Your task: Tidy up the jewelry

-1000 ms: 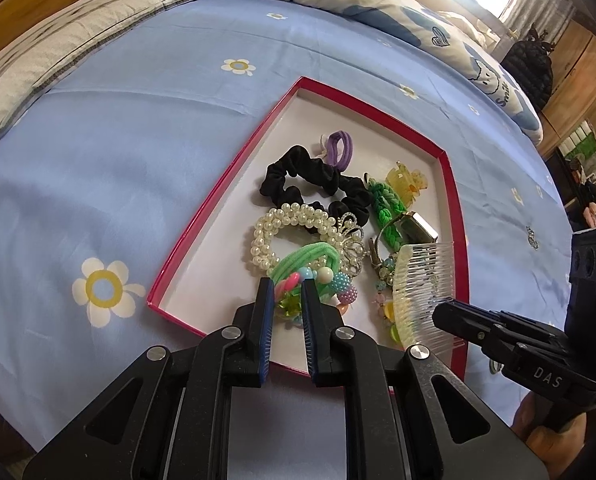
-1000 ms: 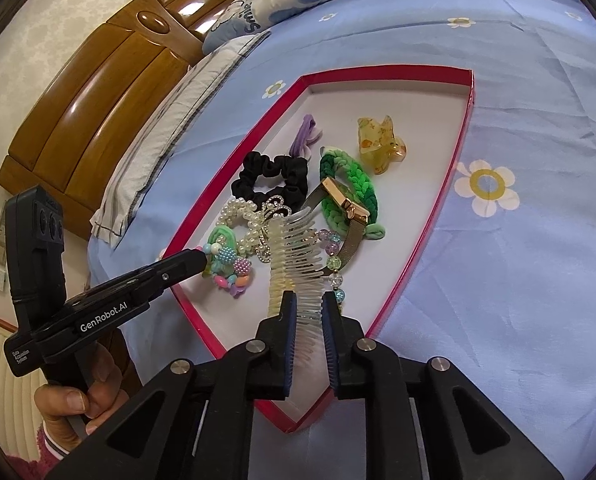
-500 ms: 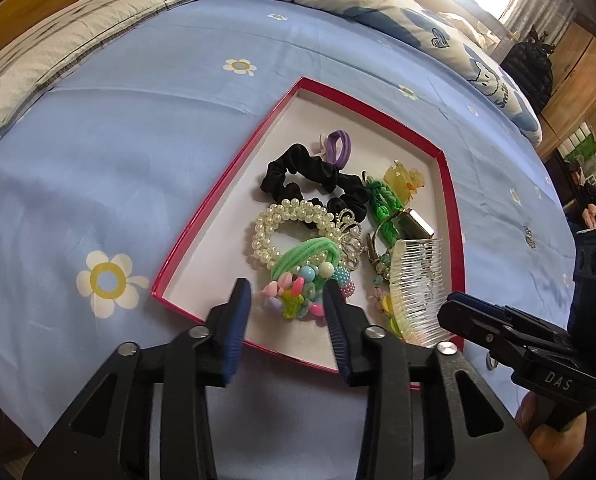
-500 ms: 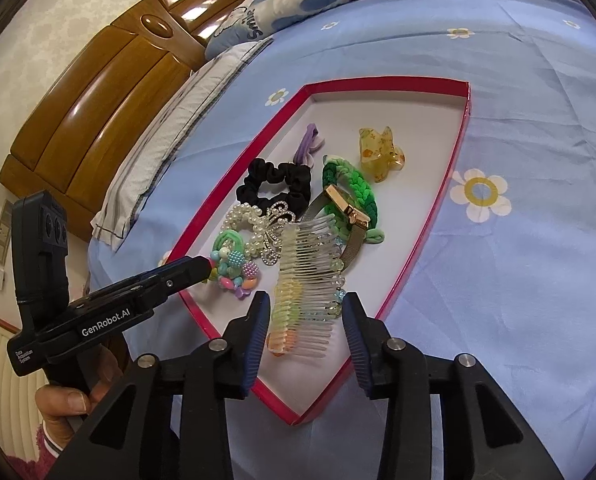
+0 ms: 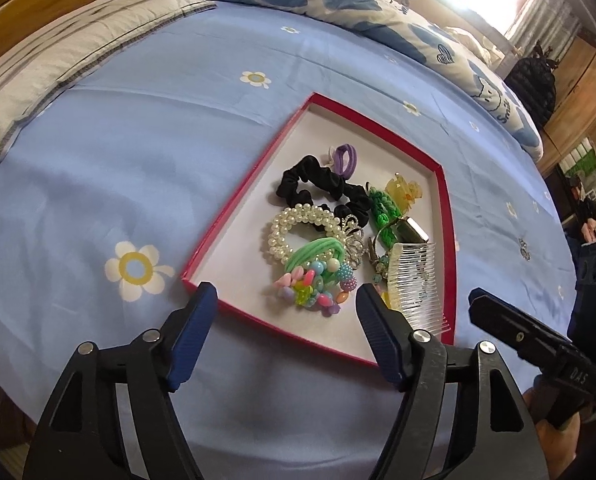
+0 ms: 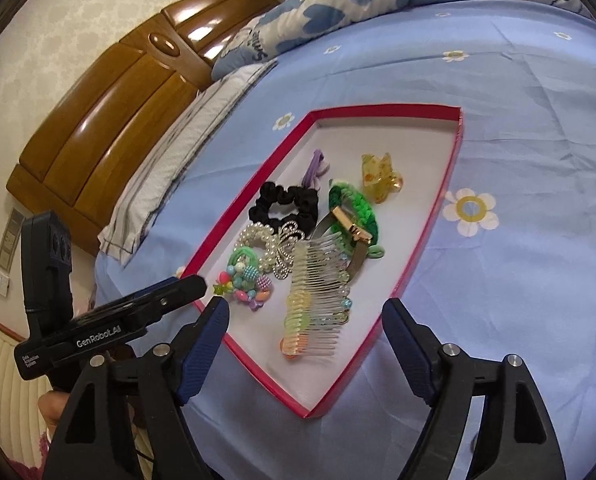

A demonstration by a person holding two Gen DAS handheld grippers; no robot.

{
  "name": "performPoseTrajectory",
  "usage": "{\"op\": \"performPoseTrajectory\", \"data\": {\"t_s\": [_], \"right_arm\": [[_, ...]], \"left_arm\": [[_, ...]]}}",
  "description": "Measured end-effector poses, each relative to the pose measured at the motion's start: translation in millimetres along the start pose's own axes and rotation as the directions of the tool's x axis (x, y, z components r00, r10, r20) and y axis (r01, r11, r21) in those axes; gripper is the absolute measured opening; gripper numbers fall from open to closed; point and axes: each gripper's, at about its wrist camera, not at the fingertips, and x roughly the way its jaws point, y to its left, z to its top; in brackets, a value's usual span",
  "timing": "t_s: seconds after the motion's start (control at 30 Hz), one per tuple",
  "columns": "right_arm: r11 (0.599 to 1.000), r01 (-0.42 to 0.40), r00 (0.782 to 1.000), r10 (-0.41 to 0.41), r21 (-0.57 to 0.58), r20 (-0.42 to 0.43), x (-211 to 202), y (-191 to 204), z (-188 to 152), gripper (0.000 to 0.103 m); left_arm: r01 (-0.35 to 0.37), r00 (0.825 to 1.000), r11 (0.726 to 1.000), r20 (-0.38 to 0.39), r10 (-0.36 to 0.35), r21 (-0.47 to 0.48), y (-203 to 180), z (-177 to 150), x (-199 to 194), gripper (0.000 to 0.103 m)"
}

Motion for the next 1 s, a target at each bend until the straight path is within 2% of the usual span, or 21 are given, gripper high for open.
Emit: {"op": "performPoseTrajectory", "data": {"t_s": [0.23, 0.4, 0.63, 0.77, 0.9, 0.97, 1.0], "right_arm": [[1.0, -0.02, 0.998, 0.019, 0.01, 0.053, -17, -1, -3, 0.081], [1.0, -0.03, 0.995, 0.03, 0.003, 0.095, -31, 4, -11, 0.082], [1.0, -0.012, 0.991, 0.013, -0.007, 0.13, -50, 7, -21, 0.084], [0.996, 0.044, 0.983, -0.03, -0.074, 0.179, -68, 18, -26, 0.084], [0.981, 0.117, 0.964, -0.075, -0.152, 0.257, -91, 34, -32, 0.094], [0.972, 0.147, 0.952, -0.088, -0.185, 0.292, -104, 41, -33, 0.094], [0.967, 0.16, 0.948, -0.095, -0.197, 0.304, -109, 43, -34, 0.095]], "left_arm": [[-0.001, 1.0, 1.0, 0.025, 0.001, -0.003, -1, -9, -19, 0.075], [-0.021, 0.998, 1.0, 0.052, 0.021, 0.009, -8, -20, -36, 0.083], [-0.056, 0.994, 0.998, 0.092, 0.052, 0.04, -18, -33, -56, 0.084], [-0.107, 0.979, 0.991, 0.182, 0.091, 0.082, -29, -42, -78, 0.084], [-0.15, 0.962, 0.98, 0.248, 0.115, 0.128, -40, -47, -97, 0.09], [-0.171, 0.952, 0.975, 0.278, 0.126, 0.143, -44, -48, -105, 0.095], [-0.184, 0.946, 0.971, 0.295, 0.133, 0.15, -47, -49, -109, 0.102]]}}
